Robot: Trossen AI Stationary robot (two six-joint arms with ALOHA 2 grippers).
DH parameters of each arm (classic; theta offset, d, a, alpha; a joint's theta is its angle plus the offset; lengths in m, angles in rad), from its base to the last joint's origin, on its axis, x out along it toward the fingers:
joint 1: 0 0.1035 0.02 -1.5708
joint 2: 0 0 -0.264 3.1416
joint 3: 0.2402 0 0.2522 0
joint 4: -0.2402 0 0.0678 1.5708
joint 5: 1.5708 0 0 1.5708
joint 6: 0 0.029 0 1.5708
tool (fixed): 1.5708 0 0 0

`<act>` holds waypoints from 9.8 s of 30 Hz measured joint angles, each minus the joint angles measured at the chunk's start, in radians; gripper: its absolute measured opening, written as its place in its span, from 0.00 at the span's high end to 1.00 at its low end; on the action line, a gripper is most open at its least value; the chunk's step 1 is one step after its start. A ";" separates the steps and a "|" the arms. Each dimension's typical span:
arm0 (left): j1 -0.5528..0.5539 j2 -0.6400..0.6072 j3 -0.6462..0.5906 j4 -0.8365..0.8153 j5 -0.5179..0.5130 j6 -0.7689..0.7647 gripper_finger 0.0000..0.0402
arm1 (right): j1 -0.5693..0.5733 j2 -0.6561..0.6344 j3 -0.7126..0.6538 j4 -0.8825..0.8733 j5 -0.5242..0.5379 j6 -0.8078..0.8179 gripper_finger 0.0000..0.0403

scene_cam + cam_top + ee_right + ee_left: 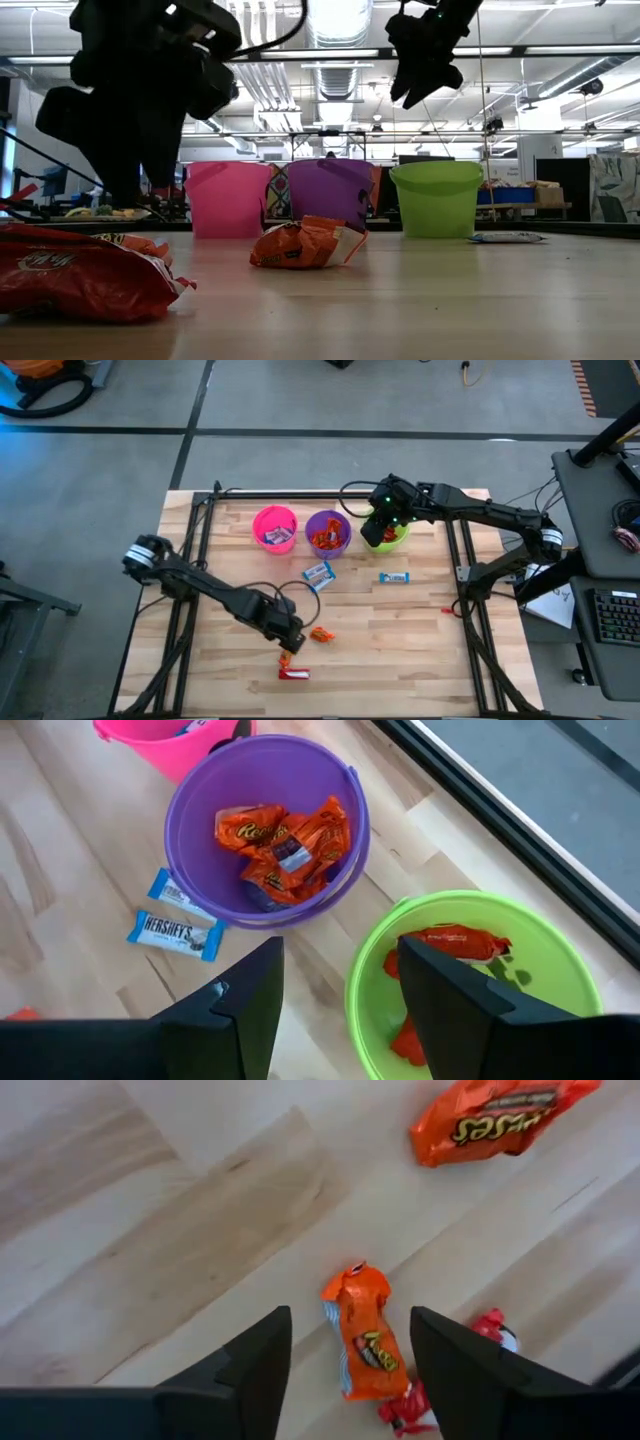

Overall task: Organize candy in baskets
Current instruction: Put the orange chocolate into the violet bucket, then put the red chocolate into the green bucket

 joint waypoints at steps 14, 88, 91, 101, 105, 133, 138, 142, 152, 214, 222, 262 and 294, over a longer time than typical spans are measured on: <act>-0.010 0.143 0.091 -0.020 -0.031 -0.049 0.63 | 0.002 -0.001 0.000 -0.001 -0.023 -0.022 0.53; 0.211 -0.389 0.189 0.398 -0.801 0.976 0.97 | 0.198 0.016 -0.002 0.746 -0.431 -0.025 0.54; 0.223 -0.369 0.189 0.460 -0.792 1.010 0.97 | 0.196 0.030 -0.002 0.741 -0.386 -0.012 0.54; 0.224 -0.364 0.189 0.489 -0.791 1.026 0.97 | 0.196 0.062 -0.003 0.762 -0.345 -0.034 0.57; 0.227 -0.356 0.189 0.490 -0.793 1.026 0.97 | 0.196 0.070 -0.003 0.784 -0.348 -0.054 0.67; 0.237 -0.441 0.191 0.118 -0.750 0.797 0.76 | 0.045 0.076 -0.016 0.470 -0.112 -0.166 0.97; 0.237 -0.444 0.191 0.016 -0.729 0.721 0.76 | 0.009 0.115 -0.035 0.349 -0.014 -0.161 0.97; 0.237 -0.440 0.191 -0.018 -0.729 0.682 0.76 | 0.011 0.172 -0.039 0.353 -0.030 -0.161 0.97; 0.237 -0.435 0.191 -0.028 -0.624 0.662 0.76 | 0.021 0.241 -0.006 0.356 -0.049 -0.152 0.81; -0.238 0.206 0.190 -0.037 -0.033 0.639 0.55 | 0.023 -0.020 0.001 0.267 -0.097 -0.179 0.50; -0.238 0.237 0.191 0.009 -0.032 0.640 0.59 | 0.023 -0.020 0.001 0.259 -0.097 -0.179 0.50; -0.014 -0.245 0.527 -0.361 -0.861 0.827 1.00 | 0.087 -0.137 -0.001 0.627 -0.389 -0.081 0.50; 0.128 -0.148 0.550 0.022 -0.978 1.040 0.99 | 0.172 -0.051 -0.001 0.862 -0.373 -0.051 0.64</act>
